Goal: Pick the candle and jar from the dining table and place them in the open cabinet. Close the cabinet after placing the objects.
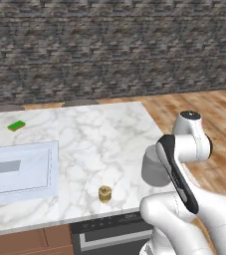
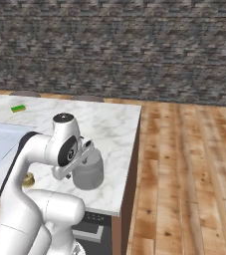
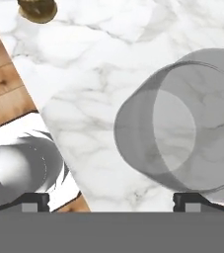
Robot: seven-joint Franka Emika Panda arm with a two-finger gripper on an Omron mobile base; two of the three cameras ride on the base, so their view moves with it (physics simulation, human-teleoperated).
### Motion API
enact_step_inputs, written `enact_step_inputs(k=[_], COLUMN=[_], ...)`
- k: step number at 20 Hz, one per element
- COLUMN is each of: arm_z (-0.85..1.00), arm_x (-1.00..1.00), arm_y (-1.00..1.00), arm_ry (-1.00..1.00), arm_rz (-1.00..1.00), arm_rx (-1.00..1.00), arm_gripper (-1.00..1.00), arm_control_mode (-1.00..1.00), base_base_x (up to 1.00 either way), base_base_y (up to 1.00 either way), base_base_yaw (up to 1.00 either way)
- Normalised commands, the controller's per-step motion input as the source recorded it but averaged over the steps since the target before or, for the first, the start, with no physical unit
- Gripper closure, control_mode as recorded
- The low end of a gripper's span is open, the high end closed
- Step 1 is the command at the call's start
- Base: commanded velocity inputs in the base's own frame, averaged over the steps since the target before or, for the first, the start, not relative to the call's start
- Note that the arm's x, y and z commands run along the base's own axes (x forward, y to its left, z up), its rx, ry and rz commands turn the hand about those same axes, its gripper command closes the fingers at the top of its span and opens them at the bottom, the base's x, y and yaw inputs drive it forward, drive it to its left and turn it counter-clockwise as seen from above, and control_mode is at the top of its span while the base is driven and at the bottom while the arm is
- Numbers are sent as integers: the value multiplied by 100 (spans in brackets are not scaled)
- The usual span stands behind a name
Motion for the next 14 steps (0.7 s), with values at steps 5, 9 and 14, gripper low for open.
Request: enact_step_inputs(k=[5, 9, 14], arm_z=[-13, -5, -2], arm_x=[46, 38, 22], arm_y=[31, 20, 1], arm_ry=[6, 10, 7], arm_rz=[-1, 0, 0], arm_rx=[-4, 0, 0], arm_gripper=[-100, -100, -100], arm_control_mode=[-100, -100, -100], base_base_x=[0, 0, 0], base_base_y=[0, 0, 0], base_base_yaw=[0, 0, 0])
